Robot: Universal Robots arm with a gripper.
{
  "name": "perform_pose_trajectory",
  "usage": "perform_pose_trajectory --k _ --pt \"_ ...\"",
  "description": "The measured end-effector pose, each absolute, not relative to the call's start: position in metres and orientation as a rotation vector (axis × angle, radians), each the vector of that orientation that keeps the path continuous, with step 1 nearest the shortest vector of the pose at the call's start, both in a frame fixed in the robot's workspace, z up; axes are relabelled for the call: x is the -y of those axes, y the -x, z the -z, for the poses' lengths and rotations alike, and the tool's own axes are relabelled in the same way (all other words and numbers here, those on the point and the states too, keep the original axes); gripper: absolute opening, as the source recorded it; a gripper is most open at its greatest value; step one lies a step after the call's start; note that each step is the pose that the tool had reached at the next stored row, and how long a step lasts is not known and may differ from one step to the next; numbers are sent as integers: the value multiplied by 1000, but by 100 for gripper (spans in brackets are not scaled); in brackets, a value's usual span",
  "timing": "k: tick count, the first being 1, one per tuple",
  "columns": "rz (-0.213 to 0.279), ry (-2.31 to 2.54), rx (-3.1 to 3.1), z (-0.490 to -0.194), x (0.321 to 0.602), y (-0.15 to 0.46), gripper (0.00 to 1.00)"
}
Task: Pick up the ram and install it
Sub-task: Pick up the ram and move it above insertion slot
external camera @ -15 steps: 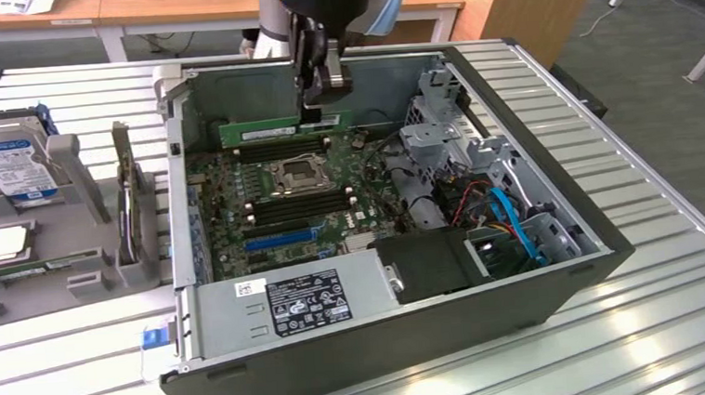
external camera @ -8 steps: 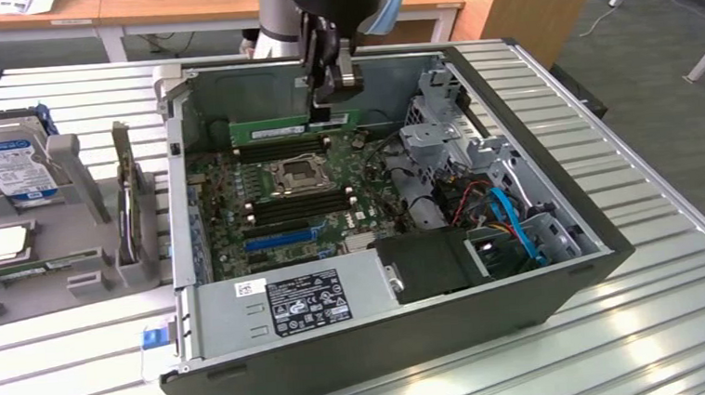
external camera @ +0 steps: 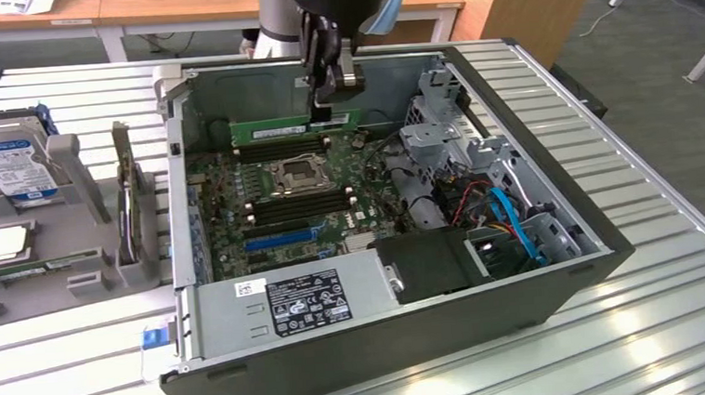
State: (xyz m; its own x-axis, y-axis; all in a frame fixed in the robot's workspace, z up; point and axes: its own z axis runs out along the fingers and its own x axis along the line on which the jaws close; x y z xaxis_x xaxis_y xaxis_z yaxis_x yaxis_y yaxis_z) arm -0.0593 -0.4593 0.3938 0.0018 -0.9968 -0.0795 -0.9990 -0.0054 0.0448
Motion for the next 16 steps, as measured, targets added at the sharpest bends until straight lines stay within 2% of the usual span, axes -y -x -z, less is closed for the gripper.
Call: perform_pose_trajectory --k 16 --pt "-137 2206 -2198 -394 443 59 11"
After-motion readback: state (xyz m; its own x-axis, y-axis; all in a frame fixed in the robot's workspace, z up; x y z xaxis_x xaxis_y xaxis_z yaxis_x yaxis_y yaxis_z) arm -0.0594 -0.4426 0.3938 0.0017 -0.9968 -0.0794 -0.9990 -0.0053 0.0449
